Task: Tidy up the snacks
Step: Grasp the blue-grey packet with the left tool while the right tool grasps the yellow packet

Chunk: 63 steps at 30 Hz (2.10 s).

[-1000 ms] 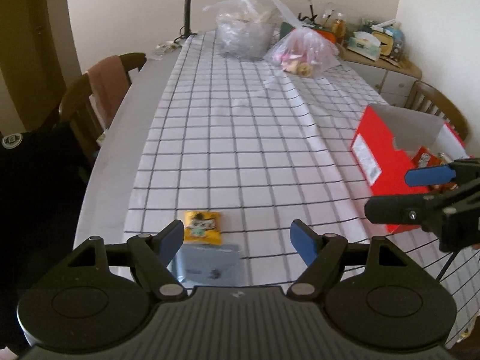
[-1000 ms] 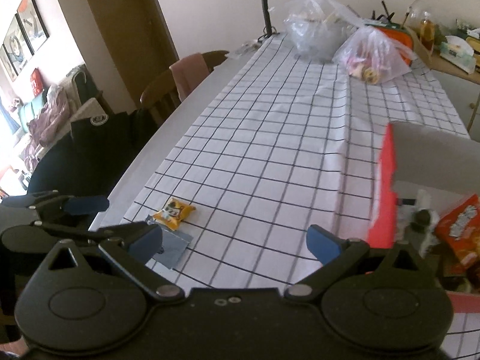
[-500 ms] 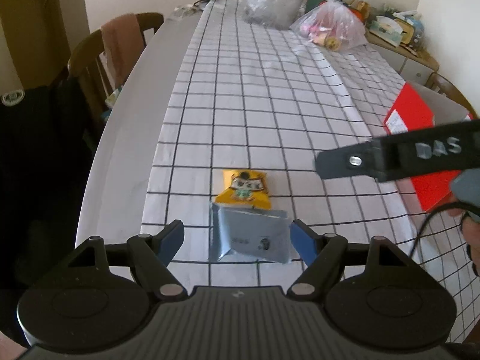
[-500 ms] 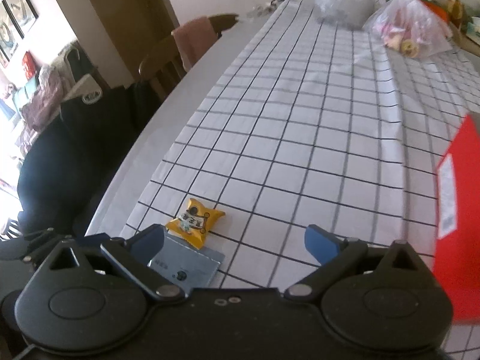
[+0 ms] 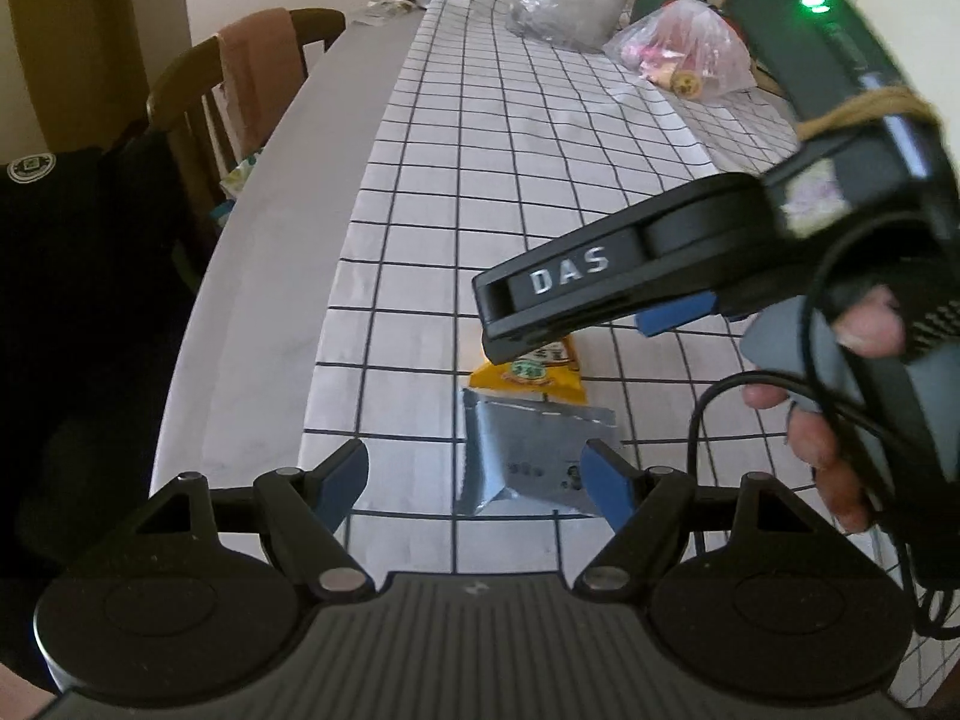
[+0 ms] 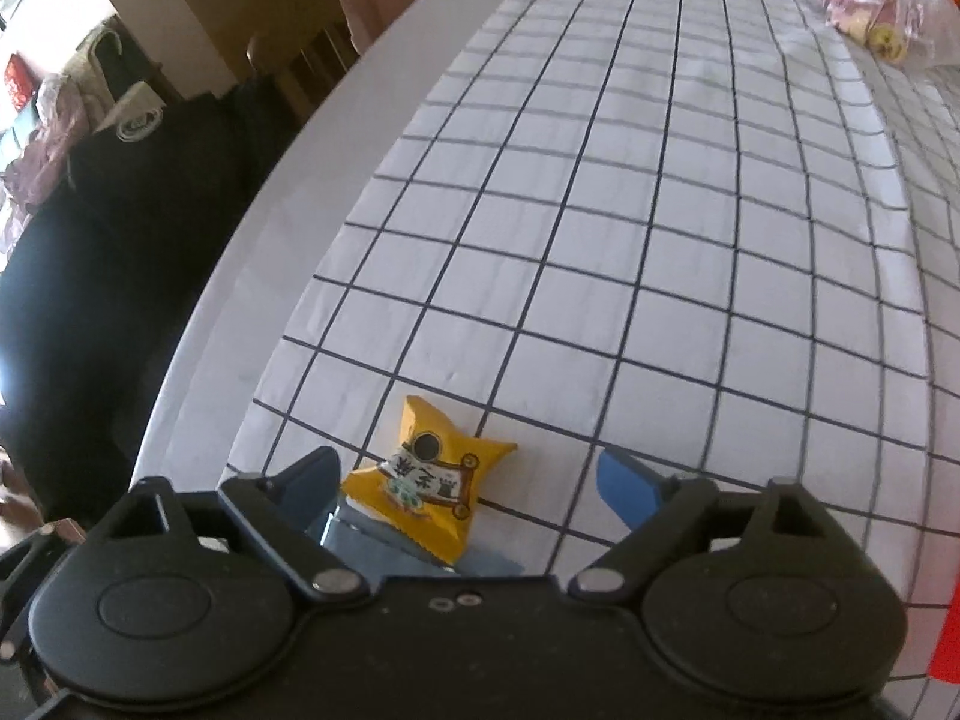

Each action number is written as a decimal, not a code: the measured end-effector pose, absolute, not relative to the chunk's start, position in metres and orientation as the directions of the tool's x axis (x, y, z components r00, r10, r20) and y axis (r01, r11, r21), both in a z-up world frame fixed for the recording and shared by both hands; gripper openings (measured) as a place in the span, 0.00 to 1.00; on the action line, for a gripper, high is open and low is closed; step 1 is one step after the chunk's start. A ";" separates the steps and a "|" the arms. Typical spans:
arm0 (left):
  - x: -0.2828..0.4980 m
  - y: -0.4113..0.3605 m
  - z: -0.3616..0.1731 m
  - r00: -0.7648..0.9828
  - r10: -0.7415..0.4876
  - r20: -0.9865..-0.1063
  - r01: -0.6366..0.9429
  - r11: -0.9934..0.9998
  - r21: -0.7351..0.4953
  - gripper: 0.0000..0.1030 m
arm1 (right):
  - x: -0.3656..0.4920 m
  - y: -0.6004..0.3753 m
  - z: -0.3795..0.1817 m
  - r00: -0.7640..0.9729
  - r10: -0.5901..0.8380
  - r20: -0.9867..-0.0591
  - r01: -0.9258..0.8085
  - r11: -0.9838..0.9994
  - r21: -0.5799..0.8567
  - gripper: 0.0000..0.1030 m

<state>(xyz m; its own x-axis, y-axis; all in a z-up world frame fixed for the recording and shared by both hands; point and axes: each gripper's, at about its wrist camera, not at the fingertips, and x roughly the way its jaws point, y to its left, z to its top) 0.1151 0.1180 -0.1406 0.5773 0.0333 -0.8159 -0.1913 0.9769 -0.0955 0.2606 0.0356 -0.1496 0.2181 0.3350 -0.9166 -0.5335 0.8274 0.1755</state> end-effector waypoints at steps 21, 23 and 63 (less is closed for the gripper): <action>0.125 0.103 -0.149 0.565 -0.009 -0.825 -0.087 0.994 -0.070 0.75 | 0.254 0.033 -0.152 0.224 0.346 -0.911 -0.599 0.787 0.151 0.33; 0.128 0.100 -0.151 0.560 -0.016 -0.828 -0.076 0.995 -0.070 0.75 | 0.255 0.028 -0.151 0.231 0.343 -0.911 -0.593 0.791 0.147 0.32; 0.136 0.083 -0.158 0.510 -0.009 -0.860 -0.096 0.993 -0.068 0.32 | 0.211 -0.111 -0.098 0.328 0.398 -0.857 -0.446 0.865 0.231 0.32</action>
<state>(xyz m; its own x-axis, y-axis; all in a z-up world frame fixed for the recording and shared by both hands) 0.1362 0.0827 -0.1582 0.5097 -0.0094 -0.8603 -0.0960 0.9931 -0.0678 0.2108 -0.1106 -0.0978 0.3282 0.3981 -0.8566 -0.4460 0.8647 0.2310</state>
